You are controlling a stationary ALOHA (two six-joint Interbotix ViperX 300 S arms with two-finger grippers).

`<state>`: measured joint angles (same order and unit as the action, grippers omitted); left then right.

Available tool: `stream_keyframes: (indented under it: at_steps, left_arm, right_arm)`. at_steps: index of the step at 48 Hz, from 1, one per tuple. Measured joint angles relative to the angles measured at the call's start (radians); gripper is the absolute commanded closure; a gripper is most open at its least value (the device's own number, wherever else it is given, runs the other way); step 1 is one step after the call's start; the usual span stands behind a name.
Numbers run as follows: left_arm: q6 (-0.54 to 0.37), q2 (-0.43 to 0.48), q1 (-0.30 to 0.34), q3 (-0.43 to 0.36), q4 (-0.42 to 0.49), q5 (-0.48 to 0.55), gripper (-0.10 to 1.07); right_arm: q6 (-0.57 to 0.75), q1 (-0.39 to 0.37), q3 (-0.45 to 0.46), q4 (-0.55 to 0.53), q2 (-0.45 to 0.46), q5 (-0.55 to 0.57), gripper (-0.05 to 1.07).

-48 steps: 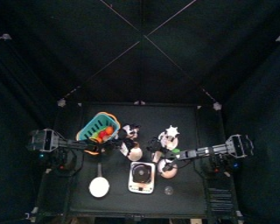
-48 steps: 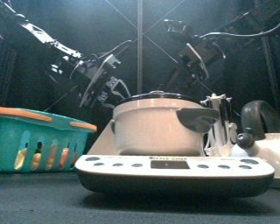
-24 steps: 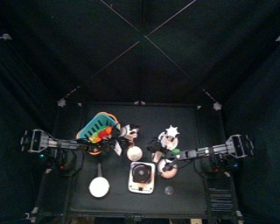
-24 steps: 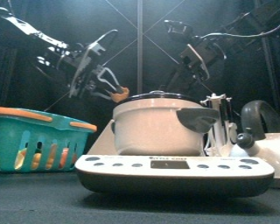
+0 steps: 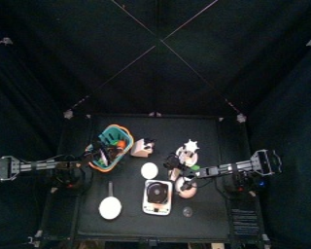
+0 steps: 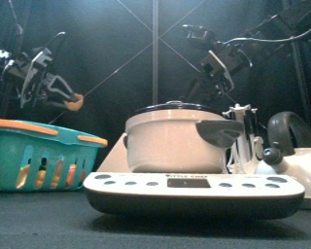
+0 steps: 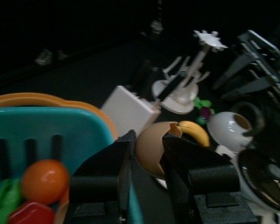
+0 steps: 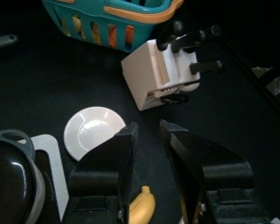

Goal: Place eggshell half into basket

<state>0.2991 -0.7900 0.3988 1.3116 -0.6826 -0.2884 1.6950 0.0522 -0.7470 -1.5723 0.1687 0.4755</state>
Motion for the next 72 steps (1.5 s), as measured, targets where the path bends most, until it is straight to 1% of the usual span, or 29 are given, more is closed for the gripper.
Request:
stream_keyframes:
  at_steps: [5, 9, 11, 16, 27, 35, 38, 43, 46, 52, 59, 72]
  left_arm:
    - [-0.002, -0.002, 0.04, 0.014, 0.005, 0.018, 0.14]
    - [-0.002, -0.002, 0.06, 0.014, 0.005, 0.021, 0.05]
    - [-0.002, -0.002, 0.066, 0.014, 0.006, 0.021, 0.01]
    - [-0.002, -0.002, 0.069, 0.014, 0.006, 0.021, -0.06]
    - [-0.003, -0.003, 0.067, 0.014, 0.006, 0.026, -0.06]
    - [-0.006, -0.003, 0.078, 0.017, 0.006, 0.029, -0.06]
    - [-0.023, -0.003, 0.094, 0.017, -0.014, 0.025, -0.06]
    - [-0.058, -0.009, 0.126, 0.017, -0.092, 0.012, -0.06]
    - [-0.071, -0.011, 0.137, 0.017, -0.121, 0.011, -0.06]
    - [-0.084, -0.011, 0.138, 0.017, -0.143, 0.014, -0.06]
    - [-0.114, -0.012, 0.138, 0.017, -0.199, 0.017, -0.06]
    - [-0.124, -0.012, 0.138, 0.018, -0.209, 0.018, -0.06]
  right_arm:
    - [0.0, 0.0, -0.002, 0.002, -0.003, 0.0, 0.34]
    - [0.0, 0.0, -0.002, 0.002, -0.008, 0.0, 0.34]
    - [0.0, 0.0, -0.002, 0.002, -0.009, 0.0, 0.34]
    - [0.0, 0.002, -0.006, 0.003, -0.008, 0.0, 0.34]
    - [-0.002, 0.002, -0.006, 0.003, -0.009, 0.0, 0.34]
    - [0.0, 0.002, -0.006, 0.003, -0.009, 0.0, 0.34]
    - [0.0, 0.002, -0.006, 0.003, -0.009, 0.0, 0.34]
    - [0.0, 0.002, -0.006, 0.003, -0.009, 0.0, 0.34]
    - [0.0, 0.002, -0.006, 0.005, -0.009, -0.002, 0.34]
    - [0.0, 0.002, -0.006, 0.006, -0.009, 0.0, 0.34]
    - [0.0, 0.002, -0.006, 0.006, -0.009, -0.002, 0.34]
    - [0.0, 0.002, -0.006, 0.006, -0.011, 0.0, 0.34]
